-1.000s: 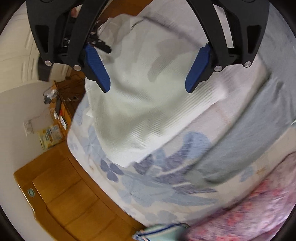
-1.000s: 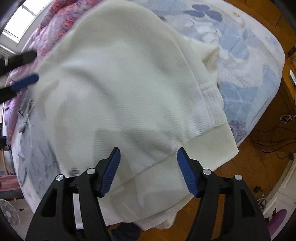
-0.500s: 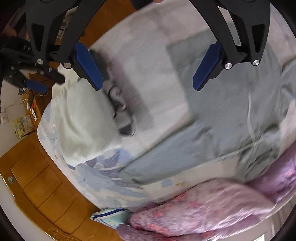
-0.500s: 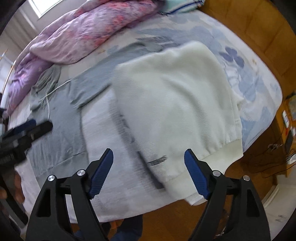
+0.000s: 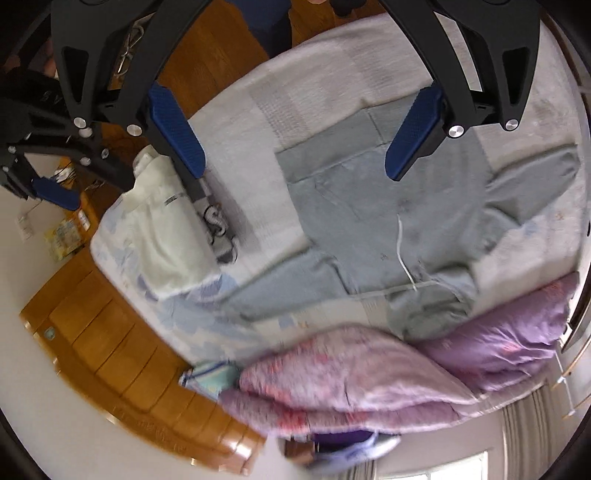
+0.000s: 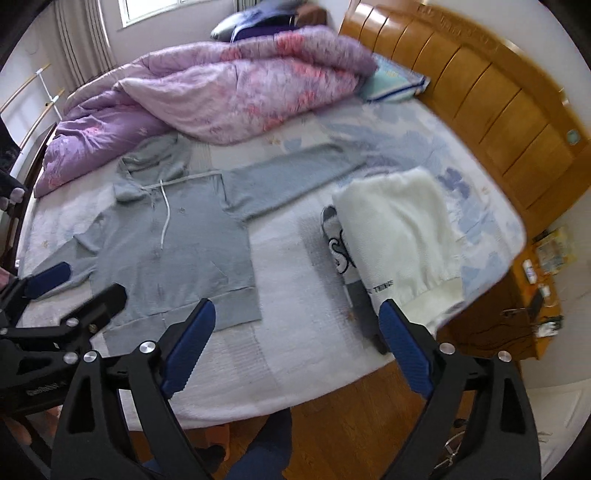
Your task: Fold large clothes
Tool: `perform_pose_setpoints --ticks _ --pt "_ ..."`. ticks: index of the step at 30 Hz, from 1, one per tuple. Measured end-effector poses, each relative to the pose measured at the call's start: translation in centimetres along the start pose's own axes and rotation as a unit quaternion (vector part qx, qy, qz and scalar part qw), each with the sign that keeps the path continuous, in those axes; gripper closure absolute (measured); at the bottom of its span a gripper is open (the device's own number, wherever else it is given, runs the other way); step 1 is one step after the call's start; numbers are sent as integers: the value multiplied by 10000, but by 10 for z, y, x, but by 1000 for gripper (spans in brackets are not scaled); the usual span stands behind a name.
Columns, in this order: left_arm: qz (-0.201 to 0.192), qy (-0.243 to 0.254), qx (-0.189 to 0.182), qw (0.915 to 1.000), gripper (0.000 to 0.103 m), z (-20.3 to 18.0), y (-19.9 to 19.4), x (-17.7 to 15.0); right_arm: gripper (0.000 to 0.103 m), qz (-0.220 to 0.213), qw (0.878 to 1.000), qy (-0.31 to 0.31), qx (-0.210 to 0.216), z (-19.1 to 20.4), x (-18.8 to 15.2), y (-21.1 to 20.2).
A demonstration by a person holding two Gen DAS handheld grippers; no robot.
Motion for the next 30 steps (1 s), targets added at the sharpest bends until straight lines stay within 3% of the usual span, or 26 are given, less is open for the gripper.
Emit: perform_pose_setpoints --ticks 9,16,22,30 --pt "-683 86 220 9974 5 11 -138 -28 12 -565 9983 -103 -28 30 -31 -114" --pt "-936 -137 477 9944 5 7 -208 -50 10 -773 9960 -237 371 38 -53 -177" --pt "-1353 -297 1004 9853 5 -22 -265 -63 9 -1050 9903 -574 706 32 -70 -221" --pt "-1621 -527 1683 9709 5 -83 -319 -90 8 -1316 9802 -852 1207 -12 -95 -268"
Point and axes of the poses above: each gripper's, at about its wrist camera, not at the fingertips, and y roughly the way its jaws point, z to its left, x to its top, the point moved 5 cm from there along y, roughly the way its jaws point, and after that the axes turned 13 degrees about y, right-handed, at the moved point
